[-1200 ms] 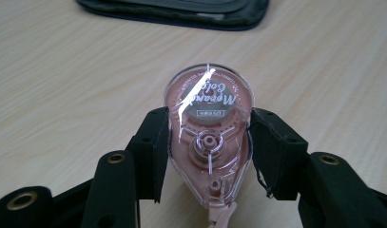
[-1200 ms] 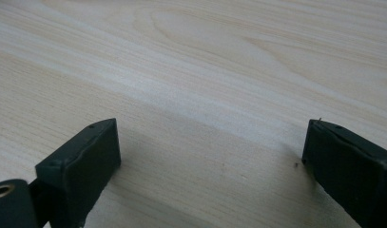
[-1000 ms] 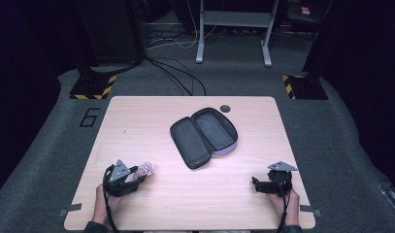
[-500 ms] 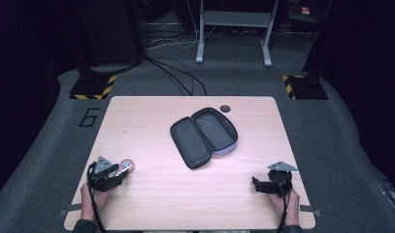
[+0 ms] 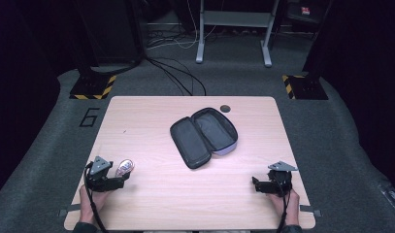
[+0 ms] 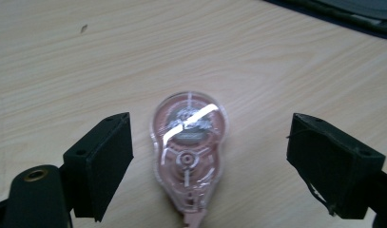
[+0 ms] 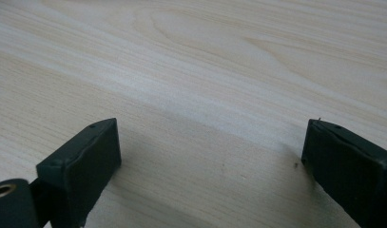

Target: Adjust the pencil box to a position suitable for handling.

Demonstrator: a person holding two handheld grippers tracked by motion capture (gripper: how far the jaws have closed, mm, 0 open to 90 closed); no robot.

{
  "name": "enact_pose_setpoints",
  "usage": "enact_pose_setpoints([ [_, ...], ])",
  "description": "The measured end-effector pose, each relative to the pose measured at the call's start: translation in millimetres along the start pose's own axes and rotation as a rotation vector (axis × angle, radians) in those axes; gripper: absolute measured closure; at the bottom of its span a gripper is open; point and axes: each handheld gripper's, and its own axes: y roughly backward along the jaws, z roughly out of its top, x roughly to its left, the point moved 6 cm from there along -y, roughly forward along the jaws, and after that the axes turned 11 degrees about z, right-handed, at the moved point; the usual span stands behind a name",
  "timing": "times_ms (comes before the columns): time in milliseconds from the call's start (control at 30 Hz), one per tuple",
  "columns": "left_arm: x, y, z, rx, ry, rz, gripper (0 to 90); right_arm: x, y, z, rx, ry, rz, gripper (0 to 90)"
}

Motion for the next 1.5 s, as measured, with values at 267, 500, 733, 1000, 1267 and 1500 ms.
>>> enact_pose_setpoints([
  [267,-43.6,8.0,5.9,-0.025,-0.099,-0.072,13.2,-0.5,-0.5,1.7,0.008,-0.017,-0.003,6.2],
  [500,-70.0,3.8,-1.7,-0.006,-0.131,-0.128,13.0,-3.3,0.8,3.5,0.009,-0.051,0.013,5.0],
  [733,-89.9,-3.3,-15.0,0.029,-0.155,-0.153,9.6,-0.3,-1.4,16.8,0.014,-0.049,0.047,5.7],
  [1000,-100.7,-7.0,-18.4,0.064,-0.182,-0.147,9.5,5.3,-5.1,58.3,-0.003,-0.025,0.093,8.7],
  [1267,-103.5,-8.5,-20.7,0.097,-0.177,-0.153,8.7,9.3,-25.2,98.8,0.003,0.005,0.134,15.0],
  [1500,-102.3,-9.1,-20.6,0.101,-0.197,-0.17,8.7,6.8,-45.0,124.7,0.01,0.039,0.133,26.1],
])
